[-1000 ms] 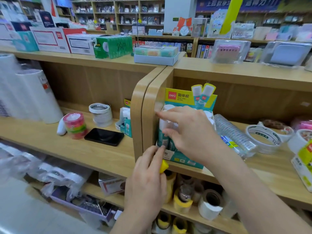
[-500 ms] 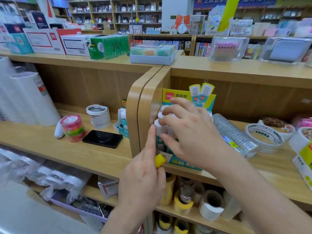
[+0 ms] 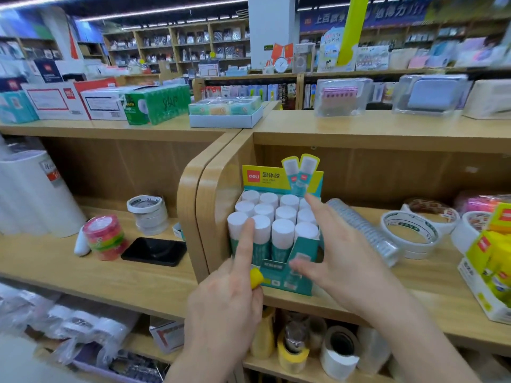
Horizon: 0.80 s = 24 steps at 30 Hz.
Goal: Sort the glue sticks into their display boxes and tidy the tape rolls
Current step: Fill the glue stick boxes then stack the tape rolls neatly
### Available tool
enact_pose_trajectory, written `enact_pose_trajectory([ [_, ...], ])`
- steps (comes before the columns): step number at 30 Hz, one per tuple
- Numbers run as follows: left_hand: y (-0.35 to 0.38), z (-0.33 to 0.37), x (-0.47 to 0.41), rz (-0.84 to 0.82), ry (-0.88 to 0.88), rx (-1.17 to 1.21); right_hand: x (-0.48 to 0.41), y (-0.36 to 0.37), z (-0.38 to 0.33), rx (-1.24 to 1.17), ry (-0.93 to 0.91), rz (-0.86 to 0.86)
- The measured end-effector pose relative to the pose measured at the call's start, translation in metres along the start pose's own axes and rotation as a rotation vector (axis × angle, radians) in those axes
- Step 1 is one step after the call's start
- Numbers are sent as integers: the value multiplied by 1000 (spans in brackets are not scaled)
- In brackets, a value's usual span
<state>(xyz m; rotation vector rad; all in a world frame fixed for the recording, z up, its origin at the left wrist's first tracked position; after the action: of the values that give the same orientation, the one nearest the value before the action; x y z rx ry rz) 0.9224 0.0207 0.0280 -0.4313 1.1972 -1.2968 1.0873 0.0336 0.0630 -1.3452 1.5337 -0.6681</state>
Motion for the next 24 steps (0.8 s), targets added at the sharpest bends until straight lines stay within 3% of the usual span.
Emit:
enact_pose_trajectory([
  [6, 8, 11, -22, -73, 0, -117, -10, 4, 8, -27, 31, 69],
  [24, 31, 22, -67, -32, -45, -161, -55, 12, 26, 27, 94, 100],
])
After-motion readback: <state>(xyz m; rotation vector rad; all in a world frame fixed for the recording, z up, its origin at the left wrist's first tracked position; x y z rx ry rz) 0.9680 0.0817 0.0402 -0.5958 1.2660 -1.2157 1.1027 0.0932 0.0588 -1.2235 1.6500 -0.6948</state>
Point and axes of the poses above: each hand's wrist, its own x-axis away from the middle knuckle, its own y-axis out of the palm, z = x × y, the point moved 5 cm from there along -x, towards the middle knuckle, and after that the axes turned 8 degrees about x, right-handed, at the moved point
